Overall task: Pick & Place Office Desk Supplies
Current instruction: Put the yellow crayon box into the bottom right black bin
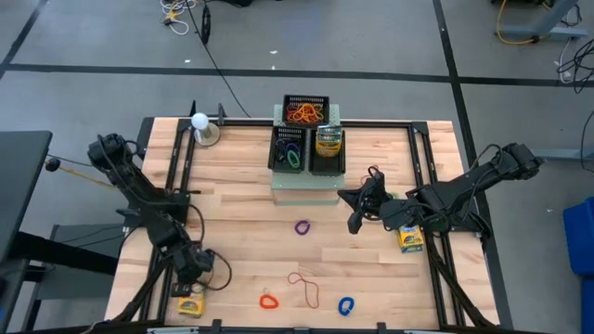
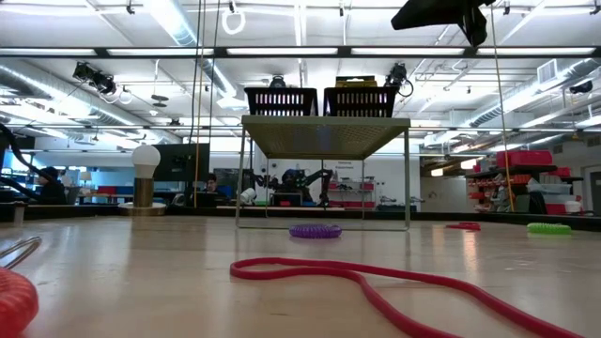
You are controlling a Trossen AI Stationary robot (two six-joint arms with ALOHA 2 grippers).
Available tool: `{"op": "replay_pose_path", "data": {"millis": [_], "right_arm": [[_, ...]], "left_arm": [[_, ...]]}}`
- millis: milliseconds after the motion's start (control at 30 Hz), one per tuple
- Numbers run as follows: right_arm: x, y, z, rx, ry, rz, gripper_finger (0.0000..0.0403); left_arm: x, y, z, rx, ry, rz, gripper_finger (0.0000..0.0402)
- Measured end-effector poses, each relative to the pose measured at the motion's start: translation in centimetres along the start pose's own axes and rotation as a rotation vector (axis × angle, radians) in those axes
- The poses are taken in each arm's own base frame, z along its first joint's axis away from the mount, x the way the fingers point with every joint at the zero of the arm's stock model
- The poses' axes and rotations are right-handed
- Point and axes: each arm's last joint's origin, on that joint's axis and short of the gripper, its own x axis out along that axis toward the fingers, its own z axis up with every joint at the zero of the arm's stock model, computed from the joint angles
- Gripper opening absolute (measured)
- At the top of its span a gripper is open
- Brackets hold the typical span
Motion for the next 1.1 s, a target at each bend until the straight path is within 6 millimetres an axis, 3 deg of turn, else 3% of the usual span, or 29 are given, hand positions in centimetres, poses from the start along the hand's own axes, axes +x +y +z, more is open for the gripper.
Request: {"op": "replay_pose_path", "data": {"millis": [367,733,900,1100], "right_arm": [[0.0,0.0,0.0,-0.029,0.002,-0.001,0.0009],[0.0,0.0,-0.1,-0.023,0.006,0.004,0.0009],[0.0,0.1,-0.2,0.101,0.045,0.049,0.0009],[0.1,0.7,-0.7,0.334,0.177,0.160,0.0009]], "left_arm": [[-3.5,0.5,1.7,-0.206,-0.343,-0.023,0.0003],[-4.9,0.5,4.6,-0.578,-0.825,-0.099,0.0002],[-5.2,0.6,6.3,-0.761,-1.107,-0.162,0.0002],[-3.9,1.1,9.8,-0.874,-1.313,-0.257,0.0001]]}}
